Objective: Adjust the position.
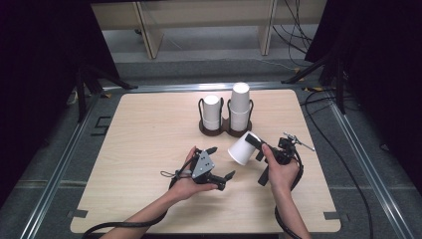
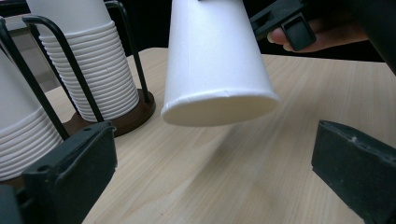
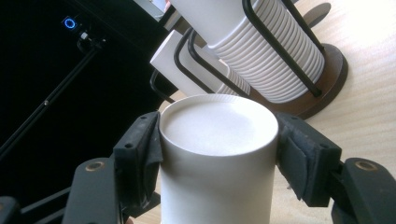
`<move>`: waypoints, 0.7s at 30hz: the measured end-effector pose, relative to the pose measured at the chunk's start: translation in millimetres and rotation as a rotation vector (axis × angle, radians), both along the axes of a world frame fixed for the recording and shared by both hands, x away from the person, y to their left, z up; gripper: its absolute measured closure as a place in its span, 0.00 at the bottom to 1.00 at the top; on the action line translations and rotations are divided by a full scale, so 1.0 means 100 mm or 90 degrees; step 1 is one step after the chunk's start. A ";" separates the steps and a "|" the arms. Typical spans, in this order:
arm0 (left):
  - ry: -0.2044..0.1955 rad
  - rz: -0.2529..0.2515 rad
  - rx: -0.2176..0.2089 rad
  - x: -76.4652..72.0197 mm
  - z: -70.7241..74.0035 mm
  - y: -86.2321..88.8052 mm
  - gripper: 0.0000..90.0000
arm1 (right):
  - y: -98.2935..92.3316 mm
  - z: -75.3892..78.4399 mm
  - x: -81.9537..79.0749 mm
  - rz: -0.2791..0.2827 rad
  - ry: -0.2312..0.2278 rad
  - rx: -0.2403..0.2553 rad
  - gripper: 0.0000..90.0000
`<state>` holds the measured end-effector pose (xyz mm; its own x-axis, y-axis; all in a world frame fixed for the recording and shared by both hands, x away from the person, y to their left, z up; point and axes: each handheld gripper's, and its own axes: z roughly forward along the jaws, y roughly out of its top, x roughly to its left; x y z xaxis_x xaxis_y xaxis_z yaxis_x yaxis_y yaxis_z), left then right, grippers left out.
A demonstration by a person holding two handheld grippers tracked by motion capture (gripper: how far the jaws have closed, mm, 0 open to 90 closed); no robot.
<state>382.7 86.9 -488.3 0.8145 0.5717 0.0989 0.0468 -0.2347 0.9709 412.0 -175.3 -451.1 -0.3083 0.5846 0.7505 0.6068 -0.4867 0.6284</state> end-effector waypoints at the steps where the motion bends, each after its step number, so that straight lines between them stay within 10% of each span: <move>1: 0.003 0.003 0.010 -0.01 0.01 0.00 0.00 | 0.01 0.00 0.00 -0.006 0.012 -0.003 0.39; 10: 0.005 0.005 0.004 0.04 -0.01 -0.03 0.00 | 0.04 0.04 -0.02 0.002 0.052 0.043 0.39; 13: 0.004 0.005 -0.003 0.06 -0.01 -0.04 0.00 | 0.04 0.00 0.00 0.009 0.024 0.033 0.39; 15: 0.008 0.004 0.002 0.08 -0.01 -0.04 0.00 | 0.07 0.03 -0.02 0.010 0.060 0.056 0.39; 21: 0.004 -0.002 -0.003 0.10 -0.02 -0.08 0.00 | 0.10 0.02 0.00 0.010 0.043 0.030 0.39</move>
